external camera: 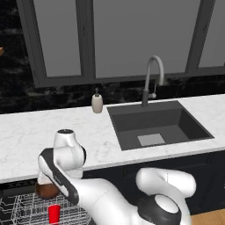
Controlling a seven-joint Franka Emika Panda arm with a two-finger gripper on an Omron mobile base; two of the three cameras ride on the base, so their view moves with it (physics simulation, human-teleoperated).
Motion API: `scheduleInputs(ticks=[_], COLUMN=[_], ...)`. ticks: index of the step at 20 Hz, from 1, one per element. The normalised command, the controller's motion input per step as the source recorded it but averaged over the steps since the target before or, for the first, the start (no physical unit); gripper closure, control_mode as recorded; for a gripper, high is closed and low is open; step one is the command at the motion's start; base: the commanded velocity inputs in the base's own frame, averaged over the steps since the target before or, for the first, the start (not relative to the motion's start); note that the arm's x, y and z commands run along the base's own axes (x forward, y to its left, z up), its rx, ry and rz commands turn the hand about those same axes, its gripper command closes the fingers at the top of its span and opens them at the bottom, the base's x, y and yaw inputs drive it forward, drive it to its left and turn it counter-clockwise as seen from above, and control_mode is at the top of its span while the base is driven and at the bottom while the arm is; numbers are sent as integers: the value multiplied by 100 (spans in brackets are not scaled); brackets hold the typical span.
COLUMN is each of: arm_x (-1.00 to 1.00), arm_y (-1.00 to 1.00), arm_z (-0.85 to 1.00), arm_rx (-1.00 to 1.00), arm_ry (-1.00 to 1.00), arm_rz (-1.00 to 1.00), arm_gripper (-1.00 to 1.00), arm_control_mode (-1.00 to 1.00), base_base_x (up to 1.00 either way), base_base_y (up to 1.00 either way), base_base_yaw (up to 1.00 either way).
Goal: Pick up the cup and bowl from the counter, place them in the dishwasher, and close the dishwasher door.
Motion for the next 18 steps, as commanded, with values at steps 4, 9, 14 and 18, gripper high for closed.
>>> scheduleInputs(ticks=[4, 9, 14, 18], arm_x=[-64, -35, -4, 0], arm_y=[12, 12, 9, 19], arm_z=[-11, -18, -10, 0], arm_rx=[-1, -4, -4, -2], arm_ry=[-5, 0, -1, -4], arm_rz=[0, 0, -10, -19], arm_gripper=[100, 100, 100, 100], arm_control_mode=[-100, -100, -100, -100], base_base_x=[0, 0, 0, 0], base_base_y=[0, 0, 0, 0], base_base_yaw=[0, 0, 0, 0])
